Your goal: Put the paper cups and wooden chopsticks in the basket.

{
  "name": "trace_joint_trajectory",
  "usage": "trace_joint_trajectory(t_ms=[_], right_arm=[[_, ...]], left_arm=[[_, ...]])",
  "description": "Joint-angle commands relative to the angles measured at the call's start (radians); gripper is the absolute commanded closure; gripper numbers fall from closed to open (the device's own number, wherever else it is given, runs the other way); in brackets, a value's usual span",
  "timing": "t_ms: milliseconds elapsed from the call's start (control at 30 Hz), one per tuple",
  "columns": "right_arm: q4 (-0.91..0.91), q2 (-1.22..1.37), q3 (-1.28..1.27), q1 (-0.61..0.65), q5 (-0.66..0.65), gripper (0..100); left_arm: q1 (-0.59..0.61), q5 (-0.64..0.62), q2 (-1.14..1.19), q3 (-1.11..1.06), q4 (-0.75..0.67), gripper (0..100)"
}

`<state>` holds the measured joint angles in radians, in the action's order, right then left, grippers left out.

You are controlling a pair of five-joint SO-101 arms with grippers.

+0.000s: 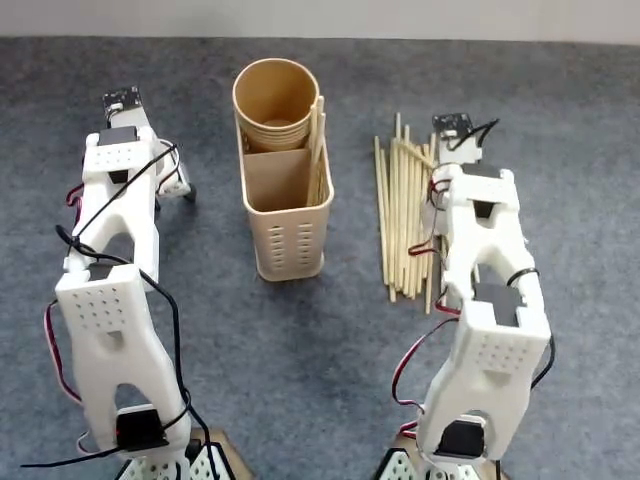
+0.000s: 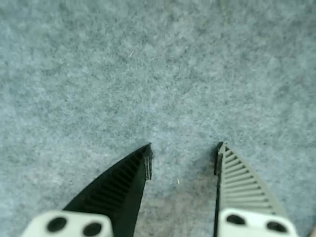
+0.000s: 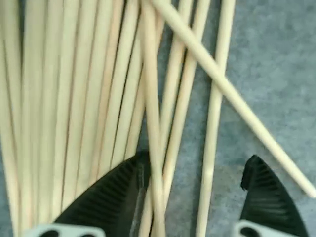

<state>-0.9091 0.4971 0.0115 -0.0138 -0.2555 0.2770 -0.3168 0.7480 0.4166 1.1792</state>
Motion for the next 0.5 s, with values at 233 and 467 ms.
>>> trace_joint_trajectory(t_ms=[233, 467], right_arm=[[-0.061, 0.064, 0.225, -0.097, -0.049, 69.5], [-0.119, 0.068, 0.344, -0.099, -0.049, 69.5]], left_arm=[[-0.010, 0.011, 0.002, 0.022, -0.011, 78], [-0.010, 0.011, 0.002, 0.022, -0.011, 78]])
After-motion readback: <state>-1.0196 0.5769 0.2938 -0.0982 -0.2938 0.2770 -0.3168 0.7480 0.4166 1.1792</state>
